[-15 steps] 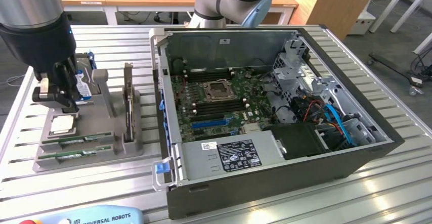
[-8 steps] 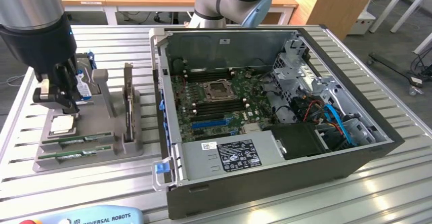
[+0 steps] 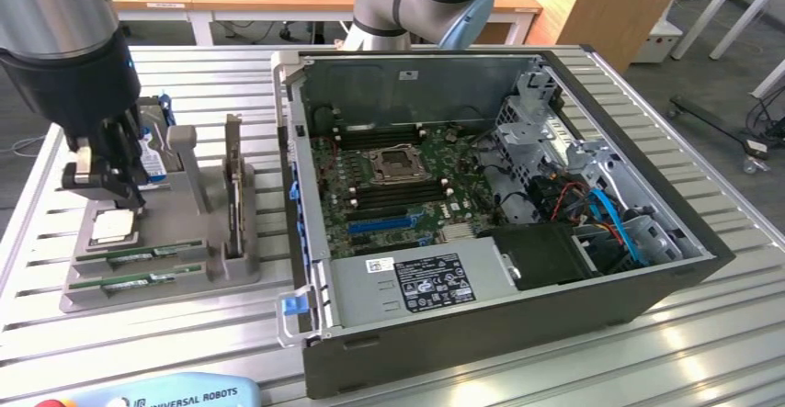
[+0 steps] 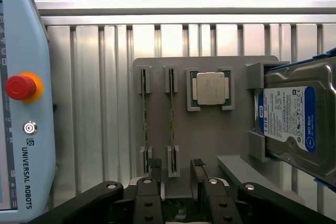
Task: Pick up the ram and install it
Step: 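Pick up the ram and move it above insertion slot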
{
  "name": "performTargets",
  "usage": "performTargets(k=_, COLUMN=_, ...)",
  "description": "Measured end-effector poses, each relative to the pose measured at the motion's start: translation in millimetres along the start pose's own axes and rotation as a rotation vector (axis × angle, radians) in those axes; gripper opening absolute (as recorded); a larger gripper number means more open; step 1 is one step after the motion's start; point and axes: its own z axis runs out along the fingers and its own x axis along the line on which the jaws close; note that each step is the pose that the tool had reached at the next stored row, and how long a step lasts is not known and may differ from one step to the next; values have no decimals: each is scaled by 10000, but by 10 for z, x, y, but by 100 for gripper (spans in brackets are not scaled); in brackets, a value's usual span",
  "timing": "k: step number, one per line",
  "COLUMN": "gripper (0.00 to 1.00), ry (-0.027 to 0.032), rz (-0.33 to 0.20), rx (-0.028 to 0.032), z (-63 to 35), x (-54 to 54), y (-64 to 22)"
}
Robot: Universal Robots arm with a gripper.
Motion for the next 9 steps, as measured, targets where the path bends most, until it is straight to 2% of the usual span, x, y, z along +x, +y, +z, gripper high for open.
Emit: performTargets(k=9, gripper=36, ry=0, rz=0, rx=0, z=11, x=0, y=0)
